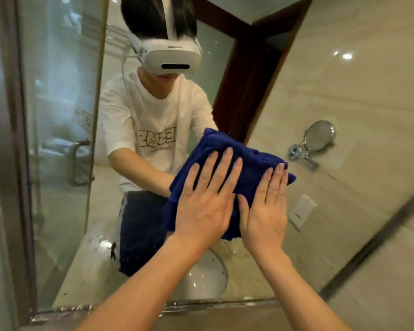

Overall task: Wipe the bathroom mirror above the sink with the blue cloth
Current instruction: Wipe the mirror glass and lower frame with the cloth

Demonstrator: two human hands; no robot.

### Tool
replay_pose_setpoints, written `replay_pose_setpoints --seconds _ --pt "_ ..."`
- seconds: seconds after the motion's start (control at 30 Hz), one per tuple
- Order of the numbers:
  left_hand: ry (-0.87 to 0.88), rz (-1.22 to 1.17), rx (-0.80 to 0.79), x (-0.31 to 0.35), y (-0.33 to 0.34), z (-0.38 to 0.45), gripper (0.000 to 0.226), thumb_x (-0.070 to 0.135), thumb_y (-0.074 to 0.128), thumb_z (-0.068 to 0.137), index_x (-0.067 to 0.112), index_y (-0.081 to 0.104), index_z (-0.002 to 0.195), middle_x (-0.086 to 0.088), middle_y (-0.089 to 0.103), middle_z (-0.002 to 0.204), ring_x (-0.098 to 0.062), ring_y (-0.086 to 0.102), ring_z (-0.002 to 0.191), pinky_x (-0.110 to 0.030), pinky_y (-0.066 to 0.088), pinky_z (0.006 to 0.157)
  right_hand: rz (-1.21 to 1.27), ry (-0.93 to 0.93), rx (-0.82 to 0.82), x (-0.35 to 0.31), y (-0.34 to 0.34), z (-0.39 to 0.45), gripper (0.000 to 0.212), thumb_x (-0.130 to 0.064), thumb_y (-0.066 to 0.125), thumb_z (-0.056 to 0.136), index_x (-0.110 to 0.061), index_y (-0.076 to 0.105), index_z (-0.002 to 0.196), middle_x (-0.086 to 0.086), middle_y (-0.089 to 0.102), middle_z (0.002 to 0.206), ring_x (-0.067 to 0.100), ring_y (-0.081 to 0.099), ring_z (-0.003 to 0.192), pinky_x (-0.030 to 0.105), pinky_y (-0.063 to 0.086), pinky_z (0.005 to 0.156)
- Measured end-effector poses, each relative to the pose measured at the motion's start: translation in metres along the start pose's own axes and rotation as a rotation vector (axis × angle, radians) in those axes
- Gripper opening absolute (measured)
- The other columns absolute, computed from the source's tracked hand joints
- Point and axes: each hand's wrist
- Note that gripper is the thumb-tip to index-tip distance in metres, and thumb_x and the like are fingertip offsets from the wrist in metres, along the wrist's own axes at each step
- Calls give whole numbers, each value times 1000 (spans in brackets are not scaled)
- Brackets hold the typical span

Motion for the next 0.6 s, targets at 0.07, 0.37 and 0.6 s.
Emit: replay_pose_setpoints --seconds 0.07,0.37,0.6 --pt "-4 -6 -5 3 -2 2 73 33 54 95 15 20 157 -9 6 164 -25 2 152 -41 -4 123 47 66 -19 -2 -2 -1 73 -41 32 102 3 2 151 22 1 160 35 4 150 49 22 119" --pt "34 94 77 -12 5 -3 65 37 41 99 15 17 156 -9 10 163 -27 9 150 -44 4 122 168 34 56 -13 3 0 68 -38 34 103 -1 5 152 20 2 161 38 6 149 51 19 120" --pt "-42 120 127 11 22 -1 72 35 40 95 16 9 158 -9 0 165 -28 -4 152 -49 2 120 145 -173 102 43 10 6 71 -47 51 98 -6 27 150 18 22 157 31 18 149 43 22 120"
Point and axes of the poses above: each hand's wrist, its own z-axis towards the middle knuckle, its own y-axis out of the palm, x = y × z
